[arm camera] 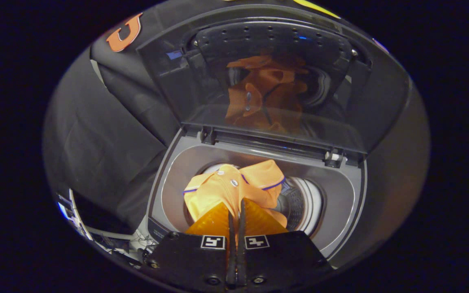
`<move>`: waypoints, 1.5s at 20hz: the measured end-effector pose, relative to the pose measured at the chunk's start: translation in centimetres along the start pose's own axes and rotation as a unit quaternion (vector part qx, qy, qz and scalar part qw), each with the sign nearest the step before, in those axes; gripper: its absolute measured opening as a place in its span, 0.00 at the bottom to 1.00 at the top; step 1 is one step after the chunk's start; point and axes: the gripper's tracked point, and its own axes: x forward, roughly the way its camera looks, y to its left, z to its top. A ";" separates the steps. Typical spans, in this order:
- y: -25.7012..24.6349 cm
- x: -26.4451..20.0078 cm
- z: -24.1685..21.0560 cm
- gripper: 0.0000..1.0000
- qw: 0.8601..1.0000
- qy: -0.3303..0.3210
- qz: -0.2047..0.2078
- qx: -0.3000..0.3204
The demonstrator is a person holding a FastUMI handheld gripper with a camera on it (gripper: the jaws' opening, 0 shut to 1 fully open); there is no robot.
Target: Put the clothes into the washing machine and then close the washing machine lid.
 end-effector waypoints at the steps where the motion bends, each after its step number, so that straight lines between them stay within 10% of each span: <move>1: -0.1 0.2 -0.1 0.04 1.000 0.000 -0.002 0.001; 13: -1.0 0.6 -0.4 0.04 1.000 0.011 -0.021 0.006; 15: -1.3 0.7 -0.9 0.17 0.999 0.029 -0.027 0.001; 18: -1.6 0.8 -0.4 0.93 0.999 0.019 -0.041 -0.006; 30: -1.0 -1.8 1.3 0.90 0.999 -0.006 -0.050 -0.020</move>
